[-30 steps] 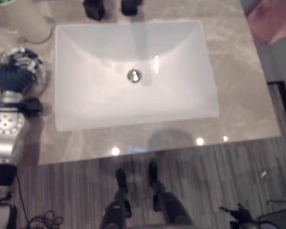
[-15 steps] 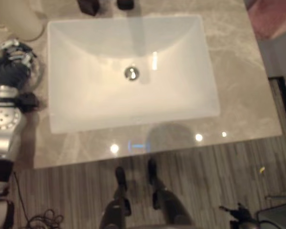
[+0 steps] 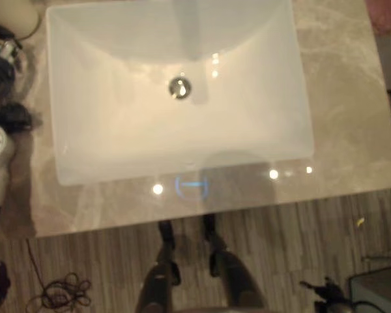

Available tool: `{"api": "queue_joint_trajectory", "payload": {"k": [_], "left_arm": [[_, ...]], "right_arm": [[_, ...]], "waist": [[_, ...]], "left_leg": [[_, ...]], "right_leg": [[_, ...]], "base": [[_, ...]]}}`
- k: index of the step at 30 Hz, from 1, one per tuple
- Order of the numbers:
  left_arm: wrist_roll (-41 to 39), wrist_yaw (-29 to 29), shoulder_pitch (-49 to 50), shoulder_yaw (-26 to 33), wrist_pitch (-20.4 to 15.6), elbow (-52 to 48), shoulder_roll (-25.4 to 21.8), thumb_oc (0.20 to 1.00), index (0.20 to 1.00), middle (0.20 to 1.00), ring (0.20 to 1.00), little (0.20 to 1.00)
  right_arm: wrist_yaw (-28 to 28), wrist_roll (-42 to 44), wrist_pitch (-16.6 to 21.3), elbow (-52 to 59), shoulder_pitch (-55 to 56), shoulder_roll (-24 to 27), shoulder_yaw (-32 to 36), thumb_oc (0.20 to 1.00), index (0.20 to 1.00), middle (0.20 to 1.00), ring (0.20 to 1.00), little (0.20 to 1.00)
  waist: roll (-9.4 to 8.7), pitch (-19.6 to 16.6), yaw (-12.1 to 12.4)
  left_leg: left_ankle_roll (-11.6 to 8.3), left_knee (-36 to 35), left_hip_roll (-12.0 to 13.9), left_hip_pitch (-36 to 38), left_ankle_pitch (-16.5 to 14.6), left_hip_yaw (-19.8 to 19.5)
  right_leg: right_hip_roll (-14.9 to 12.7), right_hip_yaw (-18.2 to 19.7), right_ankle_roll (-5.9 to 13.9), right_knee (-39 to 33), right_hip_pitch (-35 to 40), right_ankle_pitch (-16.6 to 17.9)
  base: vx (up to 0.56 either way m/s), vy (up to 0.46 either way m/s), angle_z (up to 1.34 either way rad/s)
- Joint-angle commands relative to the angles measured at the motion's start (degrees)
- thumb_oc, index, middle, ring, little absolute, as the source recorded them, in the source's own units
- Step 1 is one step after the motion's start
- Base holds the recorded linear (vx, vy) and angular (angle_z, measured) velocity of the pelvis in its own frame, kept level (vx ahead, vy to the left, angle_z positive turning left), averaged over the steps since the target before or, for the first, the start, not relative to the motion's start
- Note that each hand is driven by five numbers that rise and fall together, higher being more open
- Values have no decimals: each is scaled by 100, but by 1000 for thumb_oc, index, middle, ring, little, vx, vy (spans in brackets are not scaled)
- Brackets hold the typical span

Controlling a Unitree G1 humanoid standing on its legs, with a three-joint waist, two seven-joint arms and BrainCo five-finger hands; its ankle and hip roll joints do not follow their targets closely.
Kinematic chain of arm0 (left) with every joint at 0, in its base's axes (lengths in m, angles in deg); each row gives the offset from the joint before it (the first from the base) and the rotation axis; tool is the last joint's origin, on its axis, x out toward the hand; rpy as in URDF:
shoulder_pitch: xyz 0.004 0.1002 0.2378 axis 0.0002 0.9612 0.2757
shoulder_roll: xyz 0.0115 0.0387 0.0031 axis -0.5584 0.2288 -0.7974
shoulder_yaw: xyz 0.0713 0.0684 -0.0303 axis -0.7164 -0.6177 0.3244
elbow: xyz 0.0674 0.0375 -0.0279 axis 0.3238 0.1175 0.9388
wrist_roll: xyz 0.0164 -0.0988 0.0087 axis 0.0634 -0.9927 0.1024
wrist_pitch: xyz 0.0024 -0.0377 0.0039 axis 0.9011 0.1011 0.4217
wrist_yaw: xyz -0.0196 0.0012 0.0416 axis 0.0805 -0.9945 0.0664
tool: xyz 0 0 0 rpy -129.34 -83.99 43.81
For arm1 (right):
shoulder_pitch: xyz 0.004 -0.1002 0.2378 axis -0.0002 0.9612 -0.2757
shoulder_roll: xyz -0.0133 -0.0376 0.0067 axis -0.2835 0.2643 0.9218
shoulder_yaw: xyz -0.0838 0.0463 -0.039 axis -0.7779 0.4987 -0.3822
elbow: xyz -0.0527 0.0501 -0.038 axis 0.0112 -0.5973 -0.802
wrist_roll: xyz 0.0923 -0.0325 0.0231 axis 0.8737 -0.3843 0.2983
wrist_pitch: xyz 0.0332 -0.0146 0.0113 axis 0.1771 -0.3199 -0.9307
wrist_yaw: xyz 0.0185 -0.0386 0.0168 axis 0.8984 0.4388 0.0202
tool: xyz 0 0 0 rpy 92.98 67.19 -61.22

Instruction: Put brush and paste in cup on sink, flatten towel.

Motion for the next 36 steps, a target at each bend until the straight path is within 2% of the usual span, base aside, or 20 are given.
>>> {"api": "queue_joint_trajectory", "payload": {"k": [1,9,36], "left_arm": [[-45,-187,-181,-132,-305,312,-327,200,200,200,200,200],[-30,-226,-572,-427,-325,534,-474,200,200,200,200,200],[25,-345,-1204,-931,-350,638,-404,200,200,200,200,200]], "right_arm": [[42,92,-7,-168,234,277,-87,1000,1000,1000,1000,1000],[46,131,60,-74,257,281,-113,1000,1000,1000,1000,1000],[84,243,167,57,284,294,-198,1000,1000,1000,1000,1000]], "waist": [[-83,-296,-101],[-94,-237,-145],[-105,-165,-226]], "left_leg": [[15,69,15,70,-394,-390],[15,69,15,-65,-384,-374],[35,69,1,-436,-334,-386]], "right_leg": [[-138,45,404,-6,160,-545],[-123,118,414,-6,-4,-505],[-75,282,431,-6,-427,-378]], "base": [[0,0,0],[8,-1,-1],[2,-2,-2]]}}
